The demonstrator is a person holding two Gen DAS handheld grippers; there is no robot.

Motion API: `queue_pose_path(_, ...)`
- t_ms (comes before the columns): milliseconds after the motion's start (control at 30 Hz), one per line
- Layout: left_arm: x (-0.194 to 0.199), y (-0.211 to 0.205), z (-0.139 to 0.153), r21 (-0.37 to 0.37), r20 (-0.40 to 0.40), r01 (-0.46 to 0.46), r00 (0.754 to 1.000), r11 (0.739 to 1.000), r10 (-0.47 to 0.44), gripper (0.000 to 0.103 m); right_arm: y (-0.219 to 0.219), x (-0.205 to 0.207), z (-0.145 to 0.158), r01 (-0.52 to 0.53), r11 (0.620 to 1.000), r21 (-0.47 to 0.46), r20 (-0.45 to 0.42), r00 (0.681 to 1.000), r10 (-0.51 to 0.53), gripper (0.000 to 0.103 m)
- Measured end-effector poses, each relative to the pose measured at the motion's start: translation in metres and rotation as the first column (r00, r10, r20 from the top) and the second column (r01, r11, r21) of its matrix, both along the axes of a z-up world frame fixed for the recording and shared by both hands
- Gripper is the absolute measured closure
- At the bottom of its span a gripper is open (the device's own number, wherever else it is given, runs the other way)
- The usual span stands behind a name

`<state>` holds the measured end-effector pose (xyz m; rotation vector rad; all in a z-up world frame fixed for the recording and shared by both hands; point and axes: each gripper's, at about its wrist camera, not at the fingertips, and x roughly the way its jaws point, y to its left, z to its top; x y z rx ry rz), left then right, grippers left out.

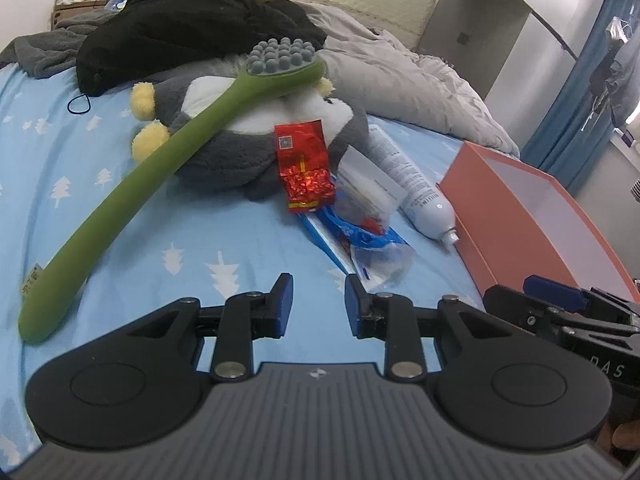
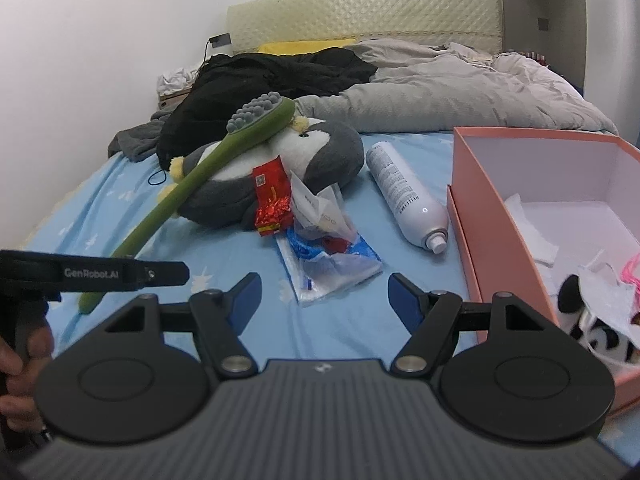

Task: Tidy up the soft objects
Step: 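Reach the left tool to the red tea packet while the right tool reaches the white wrapper, then close the left tool on the red tea packet while the right tool grasps the white wrapper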

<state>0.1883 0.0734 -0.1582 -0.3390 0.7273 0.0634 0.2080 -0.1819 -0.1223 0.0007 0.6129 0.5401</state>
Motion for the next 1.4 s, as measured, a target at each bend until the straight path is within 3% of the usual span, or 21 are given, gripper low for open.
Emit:
queue_pose_path(133, 0.018, 0.007, -0.011, -0.01, -0.014, -0.015, 1.0, 1.0, 0.015, 0.061, 0.009, 0.016, -0.006, -0.011, 1.0, -0.015, 0.004, 1.0, 0.011, 0.031)
queue_pose_path(333, 0.049, 0.018, -0.027, -0.035, -0.027, -0.028, 0.999, 0.999, 0.027, 0.059, 0.023, 0.043, -0.018, -0.026, 0.999, -0.032, 0.003, 1.0, 0.026, 0.031)
queue_pose_path(500, 0.077, 0.028, -0.036, -0.055, -0.014, -0.035, 0.999, 0.998, 0.034, 0.051, 0.035, 0.066, -0.027, -0.046, 0.998, -0.034, 0.005, 0.999, 0.046, 0.031)
queue_pose_path(700, 0.11, 0.043, -0.045, -0.124, 0.008, -0.048, 0.999, 0.991, 0.05, 0.049, 0.053, 0.094, -0.037, -0.067, 0.997, -0.045, 0.021, 0.997, 0.068, 0.032)
queue_pose_path(900, 0.134, 0.055, -0.053, -0.185, 0.019, -0.057, 0.998, 0.981, 0.061, 0.044, 0.071, 0.115, -0.046, -0.109, 0.993, -0.042, 0.039, 0.993, 0.111, 0.04)
queue_pose_path(1033, 0.141, 0.061, -0.058, -0.223, 0.026, -0.063, 0.997, 0.973, 0.071, 0.04, 0.078, 0.123, -0.052, -0.139, 0.989, -0.048, 0.035, 0.989, 0.141, 0.067)
queue_pose_path(1200, 0.149, 0.065, -0.065, -0.253, 0.025, -0.065, 0.997, 0.965, 0.074, 0.039, 0.075, 0.124, -0.05, -0.127, 0.992, -0.023, 0.035, 0.991, 0.128, 0.075)
queue_pose_path(1400, 0.158, 0.061, -0.076, -0.276, 0.017, -0.066, 0.997, 0.959, 0.074, 0.04, 0.062, 0.119, -0.042, -0.078, 0.997, 0.0, 0.041, 0.996, 0.078, 0.077)
